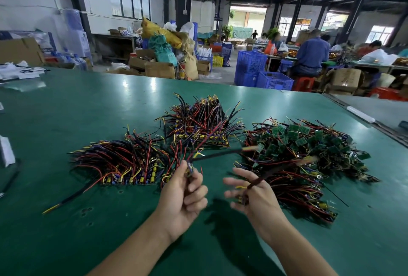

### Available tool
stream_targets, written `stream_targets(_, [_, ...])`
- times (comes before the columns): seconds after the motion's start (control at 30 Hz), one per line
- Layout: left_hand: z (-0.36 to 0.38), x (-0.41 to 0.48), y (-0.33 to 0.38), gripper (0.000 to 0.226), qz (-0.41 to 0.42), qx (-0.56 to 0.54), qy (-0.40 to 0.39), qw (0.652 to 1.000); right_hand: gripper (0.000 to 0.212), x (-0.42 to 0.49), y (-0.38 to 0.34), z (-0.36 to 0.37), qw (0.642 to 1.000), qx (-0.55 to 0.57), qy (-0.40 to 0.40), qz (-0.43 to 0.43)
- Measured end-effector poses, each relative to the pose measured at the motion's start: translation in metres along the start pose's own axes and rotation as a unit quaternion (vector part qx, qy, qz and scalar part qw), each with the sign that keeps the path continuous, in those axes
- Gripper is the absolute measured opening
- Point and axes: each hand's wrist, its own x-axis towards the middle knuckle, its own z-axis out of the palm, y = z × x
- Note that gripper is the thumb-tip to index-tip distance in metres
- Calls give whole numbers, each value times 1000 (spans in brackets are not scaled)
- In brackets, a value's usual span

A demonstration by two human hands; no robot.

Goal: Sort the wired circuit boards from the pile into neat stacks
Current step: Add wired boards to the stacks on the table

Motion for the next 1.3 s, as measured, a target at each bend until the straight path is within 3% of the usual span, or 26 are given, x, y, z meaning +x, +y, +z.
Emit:
stream_targets(0.1, [-1, 1, 6, 33, 2, -29, 16, 999, 24, 4, -2, -14, 993, -72, 52, 82])
stream_targets(0.17, [-2, 1, 6, 31, 4, -35, 21, 999, 16, 3, -5, -15, 986, -63, 41, 147])
stream_targets(0.27, [-2, 2, 4, 32, 4, -34, 23, 999, 21, -2, -13, -12, 980, 7, 0, 197])
stream_targets(0.37, [-2, 3, 5, 32, 5, -30, 21, 999, 10, -8, -20, -12, 966, 119, -71, 217])
stream_targets(0.43, [-2, 3, 5, 33, 3, -28, 20, 999, 29, -12, -21, -17, 961, 142, -114, 210])
stream_targets(0.5, [-2, 3, 5, 33, 1, -27, 19, 999, 35, -13, -22, -20, 978, 25, -116, 173])
stream_targets(0.57, [-3, 3, 6, 34, -1, -22, 19, 1000, 17, -12, -30, -19, 974, -191, -86, 84])
stream_targets(0.63, [-5, 2, 7, 35, -4, -15, 19, 1000, 21, -1, -43, -28, 914, -405, -34, -13])
stream_targets(0.7, [-6, 1, 8, 36, -8, -13, 12, 1000, 25, 12, -61, -39, 806, -579, 36, -117])
stream_targets(0.77, [-6, 0, 9, 35, -13, -16, 0, 1000, 32, 24, -76, -51, 699, -684, 95, -187])
stream_targets(0.83, [-6, 0, 9, 35, -14, -16, -6, 1000, 52, 36, -83, -62, 627, -745, 119, -192])
stream_targets(0.97, [-5, -2, 9, 36, -16, -13, -10, 1000, 88, 59, -79, -84, 512, -842, 137, -97])
stream_targets(1.07, [-5, -3, 10, 36, -21, -8, -17, 1000, 99, 67, -62, -96, 479, -870, 103, -56])
stream_targets(1.23, [-5, -5, 9, 39, -41, 18, -43, 998, 95, 61, -52, -90, 495, -856, 140, -59])
stream_targets(1.3, [-5, -5, 7, 39, -47, 32, -49, 997, 81, 50, -50, -74, 501, -836, 190, -122])
